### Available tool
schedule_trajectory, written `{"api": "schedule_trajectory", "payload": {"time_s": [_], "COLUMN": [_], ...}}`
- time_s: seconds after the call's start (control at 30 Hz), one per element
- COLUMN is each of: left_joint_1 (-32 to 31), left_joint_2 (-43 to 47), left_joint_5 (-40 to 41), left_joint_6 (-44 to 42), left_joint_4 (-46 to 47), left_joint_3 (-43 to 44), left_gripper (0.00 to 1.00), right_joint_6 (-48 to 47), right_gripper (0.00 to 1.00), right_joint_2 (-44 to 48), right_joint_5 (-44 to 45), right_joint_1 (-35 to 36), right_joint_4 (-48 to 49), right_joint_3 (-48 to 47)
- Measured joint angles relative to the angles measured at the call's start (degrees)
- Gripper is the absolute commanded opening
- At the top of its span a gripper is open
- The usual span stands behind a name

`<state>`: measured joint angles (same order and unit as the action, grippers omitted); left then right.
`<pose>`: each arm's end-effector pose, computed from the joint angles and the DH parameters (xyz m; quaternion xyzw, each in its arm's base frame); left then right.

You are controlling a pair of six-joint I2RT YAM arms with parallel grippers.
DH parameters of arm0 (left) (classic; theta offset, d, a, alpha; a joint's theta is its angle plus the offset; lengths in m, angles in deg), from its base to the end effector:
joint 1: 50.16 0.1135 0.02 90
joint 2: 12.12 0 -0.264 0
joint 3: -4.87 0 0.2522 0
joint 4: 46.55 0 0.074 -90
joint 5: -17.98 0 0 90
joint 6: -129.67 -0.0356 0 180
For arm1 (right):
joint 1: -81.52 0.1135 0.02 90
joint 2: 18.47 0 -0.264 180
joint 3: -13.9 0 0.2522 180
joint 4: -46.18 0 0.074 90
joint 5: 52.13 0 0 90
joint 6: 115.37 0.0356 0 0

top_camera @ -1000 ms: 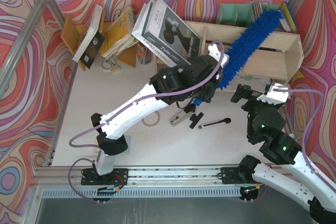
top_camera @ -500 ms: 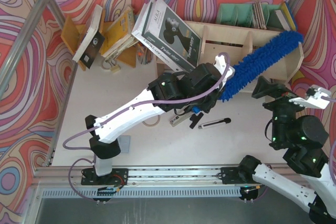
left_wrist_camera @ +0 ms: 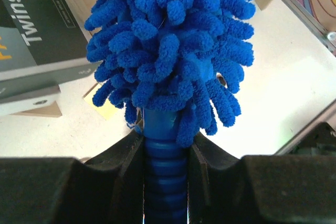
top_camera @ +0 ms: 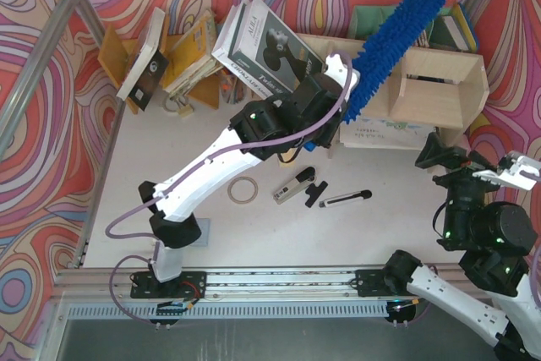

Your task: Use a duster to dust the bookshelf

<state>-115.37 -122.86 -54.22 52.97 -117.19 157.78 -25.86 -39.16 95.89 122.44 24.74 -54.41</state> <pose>0.1756 -0.3543 0.4783 0.3004 0.7979 -0.2168 0.4754 0.0397 -0.0056 0.4340 0.2216 0.5780 0.0160 0.7852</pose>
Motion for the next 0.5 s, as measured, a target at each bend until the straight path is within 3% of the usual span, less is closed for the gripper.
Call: {"api": "schedule_trajectory", "payload": {"time_s": [0.5], "left_joint_1": [1.7], "left_joint_2": [-6.6], "left_joint_5": [-3.5], "left_joint_6": [0.5], "left_joint_4": [-2.27], "left_joint_3": [2.84], "left_gripper": [0.0], "right_joint_6": [-5.95], "right_gripper": [0.99], "right_joint_2": [9.01], "right_joint_5": [-1.88], "right_joint_1": [0.0], "right_joint_4": [6.23], "right_joint_3": [9.97]}}
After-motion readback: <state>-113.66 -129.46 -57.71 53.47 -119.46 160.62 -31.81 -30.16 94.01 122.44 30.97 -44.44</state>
